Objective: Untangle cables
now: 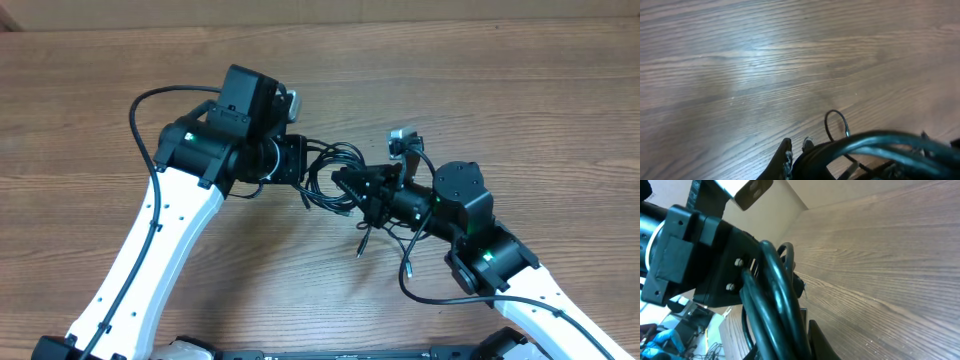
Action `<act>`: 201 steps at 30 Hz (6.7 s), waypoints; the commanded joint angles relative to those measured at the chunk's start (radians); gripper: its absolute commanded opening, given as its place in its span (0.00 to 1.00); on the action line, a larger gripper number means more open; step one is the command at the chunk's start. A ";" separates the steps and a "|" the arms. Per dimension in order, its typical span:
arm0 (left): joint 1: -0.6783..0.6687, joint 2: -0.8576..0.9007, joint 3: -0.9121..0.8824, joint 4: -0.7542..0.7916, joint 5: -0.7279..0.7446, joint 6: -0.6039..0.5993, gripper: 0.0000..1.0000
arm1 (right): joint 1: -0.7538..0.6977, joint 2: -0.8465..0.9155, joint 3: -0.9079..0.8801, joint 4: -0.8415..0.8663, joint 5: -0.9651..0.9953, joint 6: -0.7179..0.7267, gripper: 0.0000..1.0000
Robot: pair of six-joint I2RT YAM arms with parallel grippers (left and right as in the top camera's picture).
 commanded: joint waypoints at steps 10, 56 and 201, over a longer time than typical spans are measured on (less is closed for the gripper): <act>0.380 -0.171 0.000 0.004 -0.316 -0.294 0.04 | -0.003 -0.077 0.013 -0.190 0.236 0.106 0.10; 0.299 -0.204 0.000 0.160 0.363 0.130 0.04 | 0.211 0.069 0.013 0.309 0.118 0.656 0.54; 0.141 0.183 -0.082 0.016 0.086 0.022 0.99 | -0.232 0.143 0.013 -0.486 0.154 0.200 1.00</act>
